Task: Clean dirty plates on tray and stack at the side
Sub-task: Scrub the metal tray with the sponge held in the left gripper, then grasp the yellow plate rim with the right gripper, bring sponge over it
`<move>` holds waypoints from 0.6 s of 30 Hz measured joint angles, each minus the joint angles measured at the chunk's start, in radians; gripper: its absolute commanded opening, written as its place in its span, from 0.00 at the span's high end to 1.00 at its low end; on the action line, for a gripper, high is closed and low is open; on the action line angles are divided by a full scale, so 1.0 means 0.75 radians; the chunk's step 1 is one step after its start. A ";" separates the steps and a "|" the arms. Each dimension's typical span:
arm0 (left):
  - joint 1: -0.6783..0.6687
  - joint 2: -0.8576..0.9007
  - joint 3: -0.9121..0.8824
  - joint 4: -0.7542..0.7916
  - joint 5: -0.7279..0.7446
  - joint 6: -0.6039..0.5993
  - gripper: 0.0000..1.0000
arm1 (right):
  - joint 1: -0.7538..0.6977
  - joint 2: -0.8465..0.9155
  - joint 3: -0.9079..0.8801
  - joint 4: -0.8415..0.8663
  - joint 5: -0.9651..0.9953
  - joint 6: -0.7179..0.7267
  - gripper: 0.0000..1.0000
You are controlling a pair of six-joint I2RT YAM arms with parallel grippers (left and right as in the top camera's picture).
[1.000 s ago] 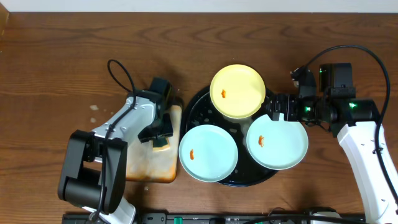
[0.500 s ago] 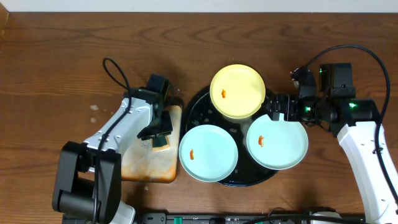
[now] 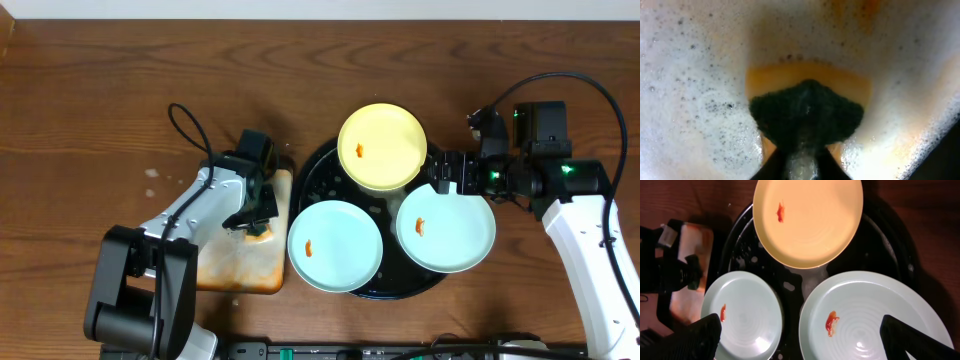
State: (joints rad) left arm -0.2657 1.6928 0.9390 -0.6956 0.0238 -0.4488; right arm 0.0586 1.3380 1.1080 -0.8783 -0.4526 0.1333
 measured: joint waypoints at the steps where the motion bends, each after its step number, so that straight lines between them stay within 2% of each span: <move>1: 0.000 0.000 0.000 0.001 0.000 0.006 0.92 | 0.000 0.000 0.000 0.001 -0.001 0.000 0.01; 6: 0.000 0.001 0.001 -0.011 0.000 0.076 0.93 | 0.000 0.000 0.000 0.002 0.000 0.000 0.01; 12: 0.000 0.000 0.107 -0.214 -0.001 0.152 0.93 | 0.000 0.000 0.000 0.070 0.007 0.001 0.01; 18: 0.000 -0.001 0.364 -0.331 -0.001 0.209 0.93 | 0.035 0.000 0.000 0.202 0.018 -0.017 0.20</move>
State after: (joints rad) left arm -0.2657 1.6920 1.2118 -0.9436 0.0231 -0.2924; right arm 0.0845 1.3380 1.1080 -0.7269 -0.4389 0.1204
